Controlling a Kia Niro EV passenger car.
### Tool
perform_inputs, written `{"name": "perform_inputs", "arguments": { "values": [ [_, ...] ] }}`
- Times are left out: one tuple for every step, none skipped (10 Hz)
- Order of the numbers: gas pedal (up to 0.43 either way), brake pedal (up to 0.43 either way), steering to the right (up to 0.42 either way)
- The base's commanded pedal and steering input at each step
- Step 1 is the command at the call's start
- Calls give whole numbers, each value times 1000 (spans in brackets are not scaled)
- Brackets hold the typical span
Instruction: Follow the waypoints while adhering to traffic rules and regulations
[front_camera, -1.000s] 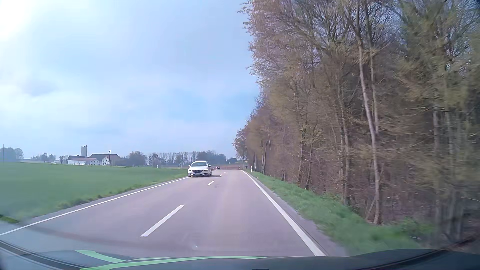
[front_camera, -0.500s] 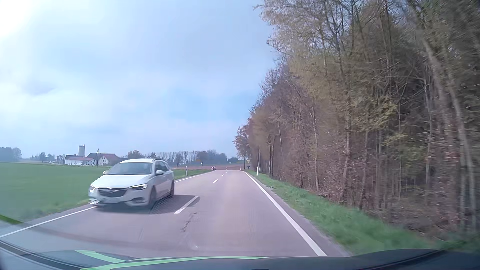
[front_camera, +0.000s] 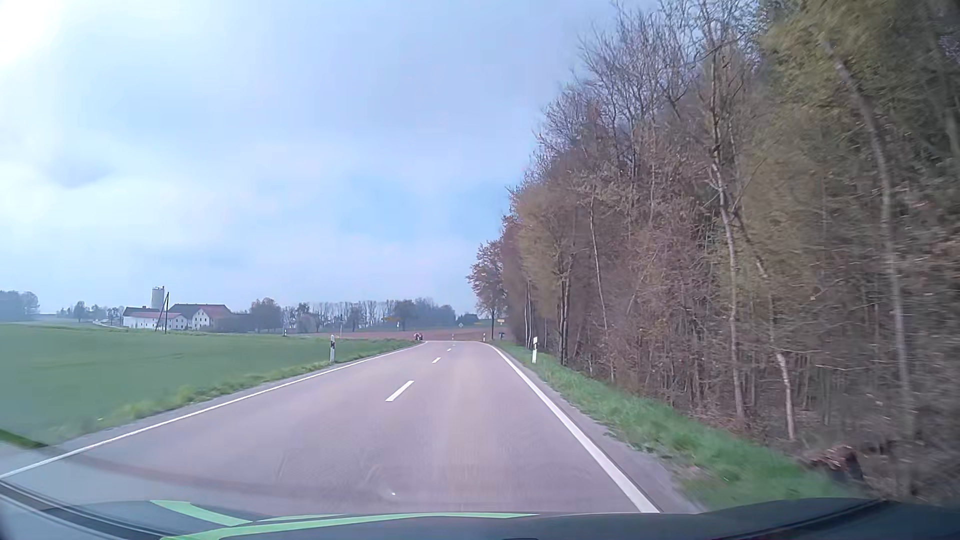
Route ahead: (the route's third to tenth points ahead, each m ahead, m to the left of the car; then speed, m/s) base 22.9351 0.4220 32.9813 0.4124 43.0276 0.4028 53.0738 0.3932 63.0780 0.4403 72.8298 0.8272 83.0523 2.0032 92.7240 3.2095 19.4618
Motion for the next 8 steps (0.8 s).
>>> {"name": "perform_inputs", "arguments": {
  "values": [
    [157,0,0],
    [157,0,0],
    [157,0,0],
    [157,0,0],
    [157,0,-1],
    [157,0,-1],
    [157,0,-1],
    [157,0,-1]
  ]
}}
